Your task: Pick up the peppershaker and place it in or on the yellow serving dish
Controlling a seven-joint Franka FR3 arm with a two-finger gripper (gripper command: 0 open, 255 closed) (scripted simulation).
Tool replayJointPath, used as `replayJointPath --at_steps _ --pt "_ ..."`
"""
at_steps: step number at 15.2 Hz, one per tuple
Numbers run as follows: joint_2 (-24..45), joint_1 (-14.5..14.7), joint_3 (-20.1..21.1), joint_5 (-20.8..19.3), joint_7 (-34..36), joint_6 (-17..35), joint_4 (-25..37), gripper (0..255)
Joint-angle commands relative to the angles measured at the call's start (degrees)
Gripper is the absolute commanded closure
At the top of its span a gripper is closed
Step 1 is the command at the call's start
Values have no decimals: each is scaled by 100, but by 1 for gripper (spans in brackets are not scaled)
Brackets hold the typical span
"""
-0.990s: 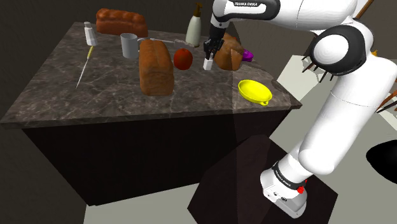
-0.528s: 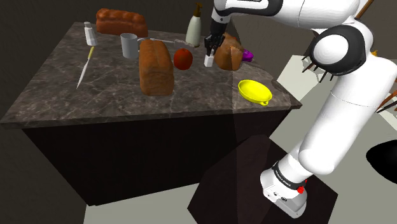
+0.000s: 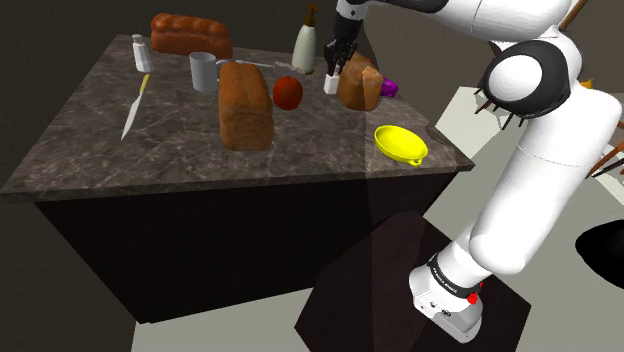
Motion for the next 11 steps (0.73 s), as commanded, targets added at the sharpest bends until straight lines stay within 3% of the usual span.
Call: replayJointPath --at_steps 1,11 --pt "21 -8 -3 4 -13 -157 176 255" --pt "319 -49 -11 46 -55 -1006 1321 255"
